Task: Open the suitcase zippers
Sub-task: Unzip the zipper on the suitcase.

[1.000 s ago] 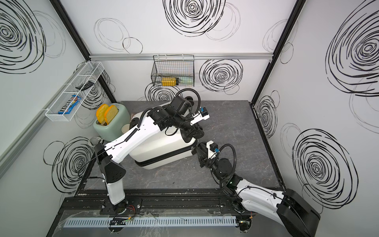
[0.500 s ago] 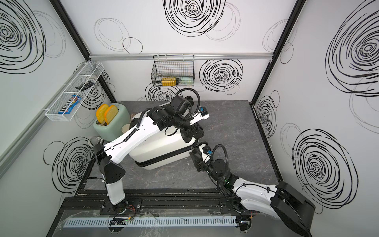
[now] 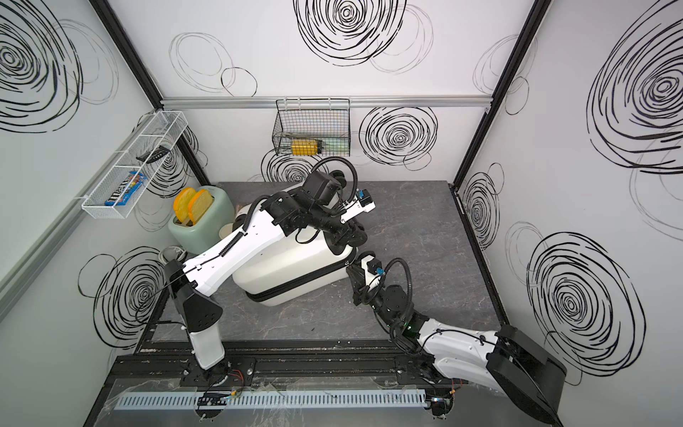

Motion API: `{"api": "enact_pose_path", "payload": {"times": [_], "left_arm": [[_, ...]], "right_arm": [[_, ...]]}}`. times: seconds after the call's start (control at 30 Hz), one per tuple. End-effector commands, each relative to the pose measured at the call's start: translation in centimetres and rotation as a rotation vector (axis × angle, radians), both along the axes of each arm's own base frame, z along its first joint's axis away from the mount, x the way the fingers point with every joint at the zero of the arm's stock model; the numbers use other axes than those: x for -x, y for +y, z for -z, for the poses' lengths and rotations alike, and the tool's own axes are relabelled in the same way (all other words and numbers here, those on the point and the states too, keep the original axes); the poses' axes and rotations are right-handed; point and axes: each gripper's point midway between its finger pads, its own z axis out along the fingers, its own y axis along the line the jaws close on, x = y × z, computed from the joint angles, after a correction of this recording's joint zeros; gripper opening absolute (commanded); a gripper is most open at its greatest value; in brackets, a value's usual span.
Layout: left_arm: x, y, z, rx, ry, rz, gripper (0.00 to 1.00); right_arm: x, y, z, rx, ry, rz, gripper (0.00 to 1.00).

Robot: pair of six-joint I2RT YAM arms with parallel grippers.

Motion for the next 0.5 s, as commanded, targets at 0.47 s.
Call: {"api": "enact_pose_path", "payload": {"times": [0.47], "left_arm": [[4.2, -0.4, -7.2, 0.216, -0.024, 0.139, 0.22]], "right_arm": [[-2.4, -3.7, -2.4, -0.046, 0.009, 0.122, 0.0]]}}
